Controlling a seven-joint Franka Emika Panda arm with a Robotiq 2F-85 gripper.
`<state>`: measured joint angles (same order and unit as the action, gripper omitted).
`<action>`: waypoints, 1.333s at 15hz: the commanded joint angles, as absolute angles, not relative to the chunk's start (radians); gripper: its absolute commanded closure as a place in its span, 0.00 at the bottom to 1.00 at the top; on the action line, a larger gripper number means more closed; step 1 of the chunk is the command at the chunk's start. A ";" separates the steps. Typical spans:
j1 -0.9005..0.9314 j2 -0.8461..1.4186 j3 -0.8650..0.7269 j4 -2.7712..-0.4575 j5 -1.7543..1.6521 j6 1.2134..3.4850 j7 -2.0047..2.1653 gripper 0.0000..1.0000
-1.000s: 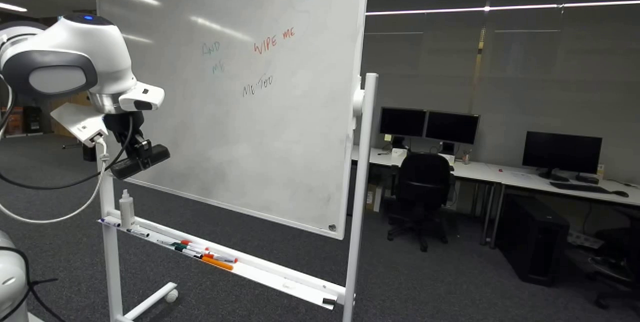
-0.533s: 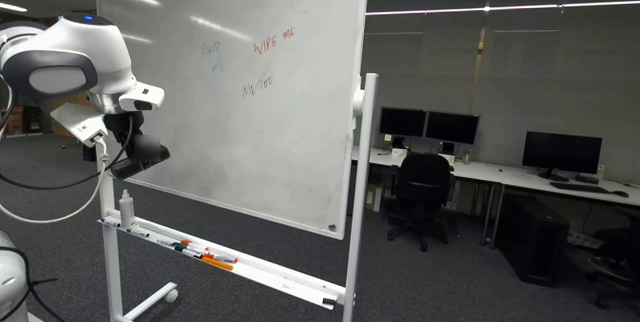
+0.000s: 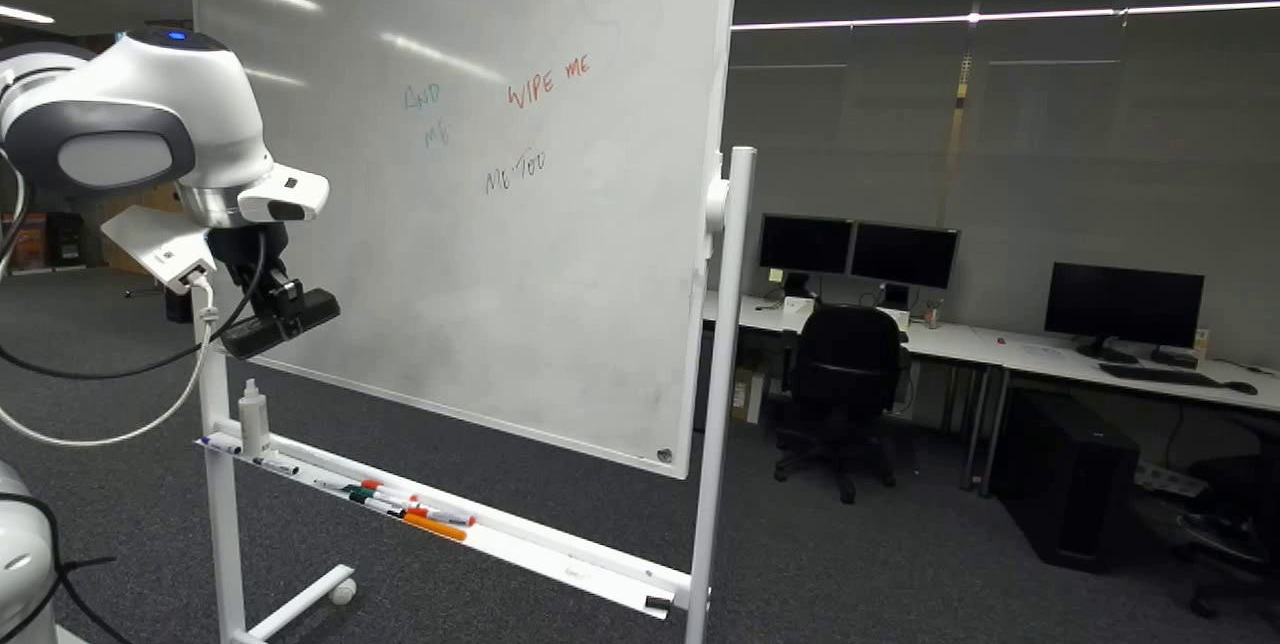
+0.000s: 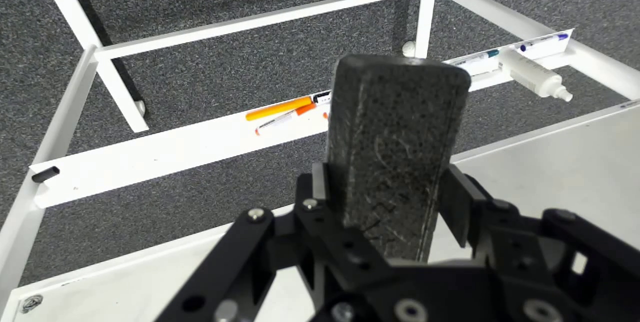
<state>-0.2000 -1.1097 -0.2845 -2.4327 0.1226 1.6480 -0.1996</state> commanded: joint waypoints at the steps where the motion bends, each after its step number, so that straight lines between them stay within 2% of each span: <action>1: -0.184 -1.112 -0.291 -2.430 0.112 1.648 -0.188 0.41; 18: -0.184 -1.112 -0.291 -2.430 0.113 1.648 -0.188 0.41; 19: -0.184 -1.108 -0.295 -2.424 0.111 1.654 -0.192 0.66; 20: -0.180 -1.106 -0.300 -2.416 0.104 1.669 -0.205 0.66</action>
<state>-0.1997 -1.1097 -0.2850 -2.4327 0.1203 1.6479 -0.1995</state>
